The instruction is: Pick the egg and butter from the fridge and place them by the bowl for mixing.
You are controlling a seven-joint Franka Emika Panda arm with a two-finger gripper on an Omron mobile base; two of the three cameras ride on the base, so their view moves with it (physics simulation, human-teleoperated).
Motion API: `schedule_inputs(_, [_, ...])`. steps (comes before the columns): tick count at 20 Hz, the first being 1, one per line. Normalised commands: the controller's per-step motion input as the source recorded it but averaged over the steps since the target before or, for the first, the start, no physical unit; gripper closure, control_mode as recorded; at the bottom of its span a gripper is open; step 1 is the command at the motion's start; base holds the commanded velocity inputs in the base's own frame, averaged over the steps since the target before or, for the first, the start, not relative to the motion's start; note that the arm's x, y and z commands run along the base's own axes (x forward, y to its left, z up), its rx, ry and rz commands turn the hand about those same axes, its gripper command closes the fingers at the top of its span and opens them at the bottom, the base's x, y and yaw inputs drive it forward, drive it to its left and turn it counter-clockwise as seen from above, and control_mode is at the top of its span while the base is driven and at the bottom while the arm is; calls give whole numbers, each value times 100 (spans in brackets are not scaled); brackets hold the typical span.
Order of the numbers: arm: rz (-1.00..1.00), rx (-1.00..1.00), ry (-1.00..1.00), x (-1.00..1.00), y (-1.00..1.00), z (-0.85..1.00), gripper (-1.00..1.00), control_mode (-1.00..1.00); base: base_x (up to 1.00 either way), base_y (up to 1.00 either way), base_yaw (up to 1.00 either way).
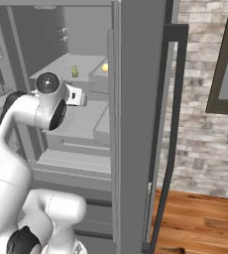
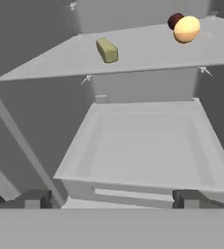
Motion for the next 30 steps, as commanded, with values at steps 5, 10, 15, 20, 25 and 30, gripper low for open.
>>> schedule_inputs(5, [0, 0, -5, 30, 18, 53, -100, -100, 0, 0, 0])
schedule_inputs(10, [0, 0, 0, 35, 8, 46, -100, -100, 0, 0, 0])
schedule_inputs(15, [0, -5, 9, 35, 5, 43, -100, -100, 0, 0, 0])
schedule_inputs(20, [0, -5, 1, 39, 9, 13, -100, -100, 0, 0, 0])
schedule_inputs(25, [0, -1, -1, 39, 8, -1, -100, -100, 0, 0, 0])
schedule_inputs(30, [2, -2, -2, 47, 5, -3, -100, -100, 0, 0, 0])
